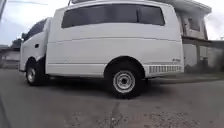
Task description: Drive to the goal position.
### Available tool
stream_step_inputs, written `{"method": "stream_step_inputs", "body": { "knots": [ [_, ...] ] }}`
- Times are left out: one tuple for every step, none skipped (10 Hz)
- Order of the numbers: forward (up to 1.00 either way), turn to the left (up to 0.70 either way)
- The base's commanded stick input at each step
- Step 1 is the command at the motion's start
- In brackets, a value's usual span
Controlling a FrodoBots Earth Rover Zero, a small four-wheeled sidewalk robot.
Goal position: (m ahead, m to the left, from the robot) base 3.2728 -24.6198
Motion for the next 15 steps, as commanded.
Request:
{"method": "stream_step_inputs", "body": {
  "knots": [
    [-0.7, 0.35],
    [-0.7, 0.35],
    [-0.7, 0.35],
    [-0.7, 0.35],
    [-0.7, 0.35],
    [-0.7, 0.35],
    [-0.7, 0.35],
    [-0.7, 0.35],
    [-0.7, 0.35],
    [-0.7, 0.35],
    [-0.7, 0.35],
    [-0.7, 0.35],
    [-0.7, 0.35],
    [-0.7, 0.35],
    [-0.47, 0.56]
  ]
}}
